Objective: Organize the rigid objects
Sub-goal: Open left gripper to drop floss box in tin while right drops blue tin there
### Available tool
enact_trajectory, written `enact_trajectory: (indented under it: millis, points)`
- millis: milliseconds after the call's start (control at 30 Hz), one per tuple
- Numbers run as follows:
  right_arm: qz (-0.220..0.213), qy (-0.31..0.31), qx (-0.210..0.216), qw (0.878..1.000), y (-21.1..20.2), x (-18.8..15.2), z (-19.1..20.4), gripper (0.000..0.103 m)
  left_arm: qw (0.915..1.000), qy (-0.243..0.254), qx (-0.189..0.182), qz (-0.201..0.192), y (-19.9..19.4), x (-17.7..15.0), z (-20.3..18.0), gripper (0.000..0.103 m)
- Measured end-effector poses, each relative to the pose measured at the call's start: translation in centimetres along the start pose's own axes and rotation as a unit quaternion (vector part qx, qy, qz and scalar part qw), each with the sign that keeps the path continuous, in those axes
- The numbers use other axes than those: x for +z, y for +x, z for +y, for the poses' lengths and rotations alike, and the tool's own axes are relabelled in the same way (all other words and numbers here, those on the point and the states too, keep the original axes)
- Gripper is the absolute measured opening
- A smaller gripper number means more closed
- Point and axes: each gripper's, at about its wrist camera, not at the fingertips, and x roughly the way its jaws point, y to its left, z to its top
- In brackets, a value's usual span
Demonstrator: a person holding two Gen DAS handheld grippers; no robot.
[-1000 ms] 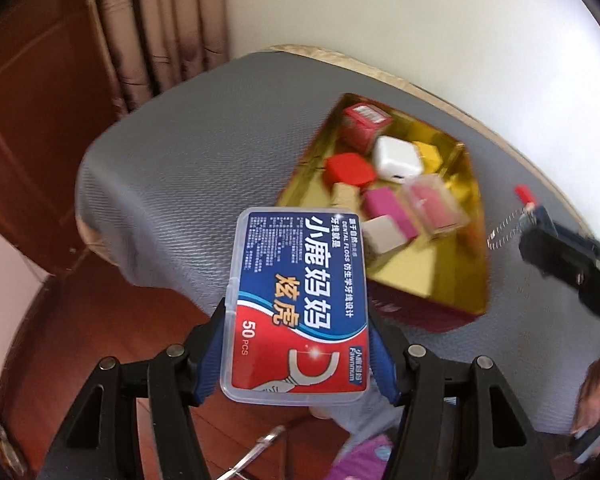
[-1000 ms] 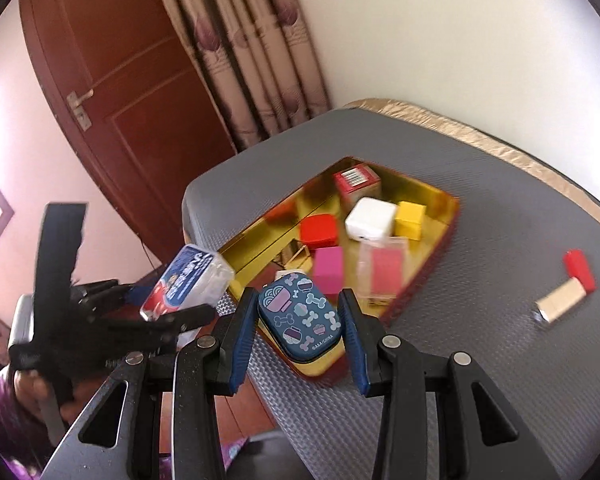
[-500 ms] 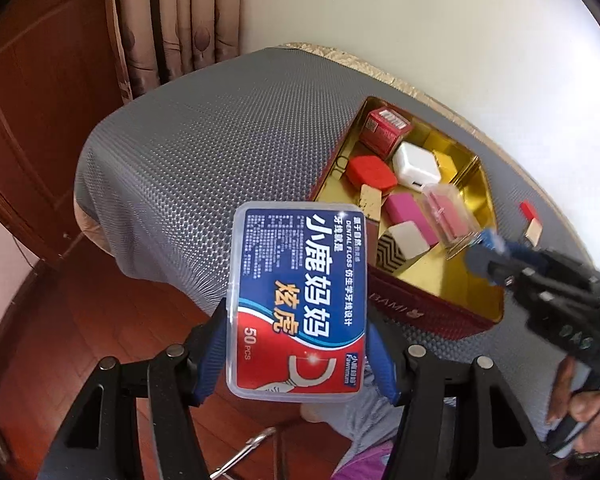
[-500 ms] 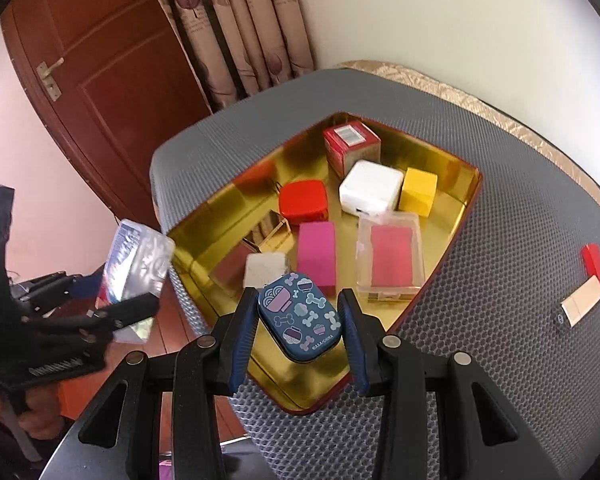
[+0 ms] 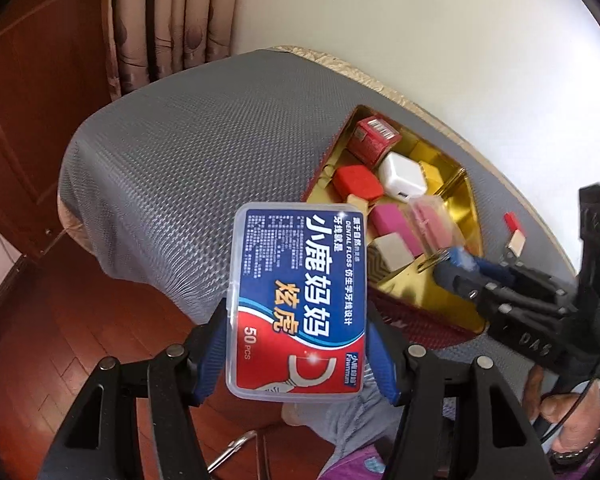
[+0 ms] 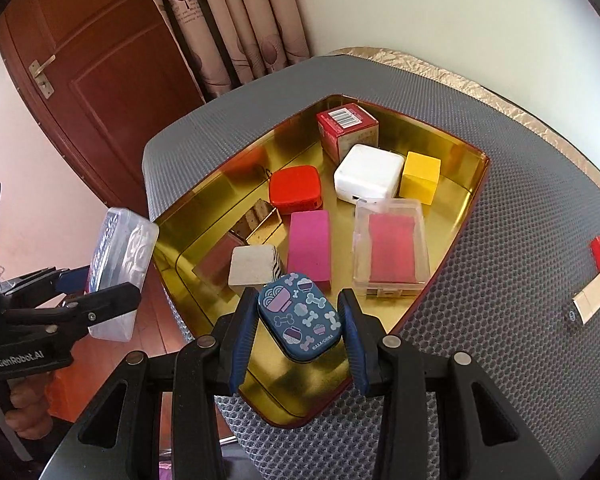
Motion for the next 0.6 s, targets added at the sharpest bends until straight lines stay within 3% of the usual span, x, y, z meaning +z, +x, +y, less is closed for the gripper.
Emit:
enact_trajectory:
  millis: [200,433,600]
  points:
    - [0.002,0.003,0.002,1.000,0.3,0.2,-0.2,0.037,0.9993,0.024,0.000,-0.027,-0.6,3.4,-1.1,0.062]
    - [0.002,0.010,0.005,1.000,0.4,0.2,-0.4,0.037,0.9969,0.070,-0.038,-0.005,2.5,8.0,-4.0,0.063]
    - [0.006,0.010,0.004,1.000,0.7,0.3,-0.3,0.038,0.9947,0.094,-0.041,0.001,4.2,9.5,-5.4,0.064]
